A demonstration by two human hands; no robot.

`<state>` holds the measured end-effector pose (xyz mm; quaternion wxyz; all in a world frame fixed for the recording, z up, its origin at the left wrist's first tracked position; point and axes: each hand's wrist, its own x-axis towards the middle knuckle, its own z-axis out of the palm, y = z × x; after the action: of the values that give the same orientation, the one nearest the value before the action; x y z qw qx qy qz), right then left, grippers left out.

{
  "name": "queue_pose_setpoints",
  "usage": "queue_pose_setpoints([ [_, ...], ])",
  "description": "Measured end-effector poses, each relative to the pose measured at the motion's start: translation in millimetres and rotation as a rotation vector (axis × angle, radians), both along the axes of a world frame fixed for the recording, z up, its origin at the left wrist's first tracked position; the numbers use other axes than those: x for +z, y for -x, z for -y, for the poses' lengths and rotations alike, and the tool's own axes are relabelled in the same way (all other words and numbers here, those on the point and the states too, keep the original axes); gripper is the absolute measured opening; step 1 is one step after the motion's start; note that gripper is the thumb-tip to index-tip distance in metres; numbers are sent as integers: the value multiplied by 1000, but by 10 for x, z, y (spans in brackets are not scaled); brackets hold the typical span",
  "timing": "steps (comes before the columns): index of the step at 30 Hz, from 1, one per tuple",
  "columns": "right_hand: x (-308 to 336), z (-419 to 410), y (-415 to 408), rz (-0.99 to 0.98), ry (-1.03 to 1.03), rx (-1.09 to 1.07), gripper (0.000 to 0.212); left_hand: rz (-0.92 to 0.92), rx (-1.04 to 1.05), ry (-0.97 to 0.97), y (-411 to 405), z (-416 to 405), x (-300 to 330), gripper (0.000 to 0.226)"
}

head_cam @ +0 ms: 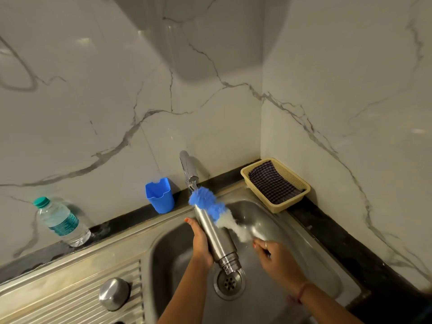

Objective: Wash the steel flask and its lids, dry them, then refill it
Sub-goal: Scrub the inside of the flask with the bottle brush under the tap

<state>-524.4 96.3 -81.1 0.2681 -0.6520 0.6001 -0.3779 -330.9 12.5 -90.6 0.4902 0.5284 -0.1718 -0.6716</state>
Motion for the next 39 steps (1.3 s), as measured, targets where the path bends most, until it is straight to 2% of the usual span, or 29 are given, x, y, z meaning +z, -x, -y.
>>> queue_pose_setpoints([
  [5,141,239,-128,53,-45,-30,32,-54,-50,17,50,8,53,97],
  [8,-30,23,-118,94,-74,-40,28,-144,-80,22,8,-1,81,86],
  [11,-233,-218,-73,145,-93,-78,24,-220,-91,36,-25,-17,93,84],
  [17,-57,169,-134,185,-122,-41,24,-199,-109,45,19,-64,89,74],
  [21,9,305,-188,184,-138,-2,28,-187,-78,28,31,-14,64,78],
  [24,-152,59,-92,178,-160,-15,32,-224,-30,41,-58,40,35,76],
  [28,-307,-249,97,152,-164,6,25,-218,70,60,-164,100,-20,77],
  [34,-36,100,-101,125,-114,35,28,-176,78,141,15,48,54,79],
  [39,24,126,-102,38,-51,98,27,-196,123,92,7,59,28,82],
])
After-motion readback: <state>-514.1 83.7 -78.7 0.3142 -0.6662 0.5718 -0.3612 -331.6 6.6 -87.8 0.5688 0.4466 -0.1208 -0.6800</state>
